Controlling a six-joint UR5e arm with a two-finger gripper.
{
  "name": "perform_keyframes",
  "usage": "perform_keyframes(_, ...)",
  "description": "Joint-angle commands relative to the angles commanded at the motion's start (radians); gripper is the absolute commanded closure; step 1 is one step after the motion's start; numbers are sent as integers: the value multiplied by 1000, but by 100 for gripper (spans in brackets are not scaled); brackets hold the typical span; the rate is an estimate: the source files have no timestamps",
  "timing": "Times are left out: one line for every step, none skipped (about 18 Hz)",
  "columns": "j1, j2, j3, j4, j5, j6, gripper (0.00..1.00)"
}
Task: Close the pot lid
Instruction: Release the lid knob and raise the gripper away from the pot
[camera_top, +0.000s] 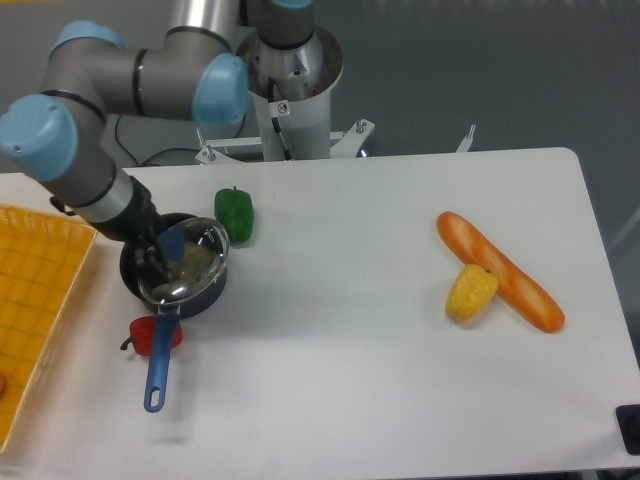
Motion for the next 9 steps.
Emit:
perform_keyframes(17,9,-3,0,-3,17,0)
perform_keyframes(40,17,-6,0,-12,37,0)
perform_keyframes(67,23,-9,-2,-31,63,0)
perform_keyframes(91,28,-9,0,-44,90,0)
perform_keyframes(110,29,-9,0,-55,112,0)
perform_keyframes(129,35,-9,0,-63,123,0)
perform_keyframes(152,51,-9,-2,-77,127,0)
perform_keyframes(178,63,-9,-6,-92,131,0)
perform_keyframes(207,75,-12,-8,-115,131,0)
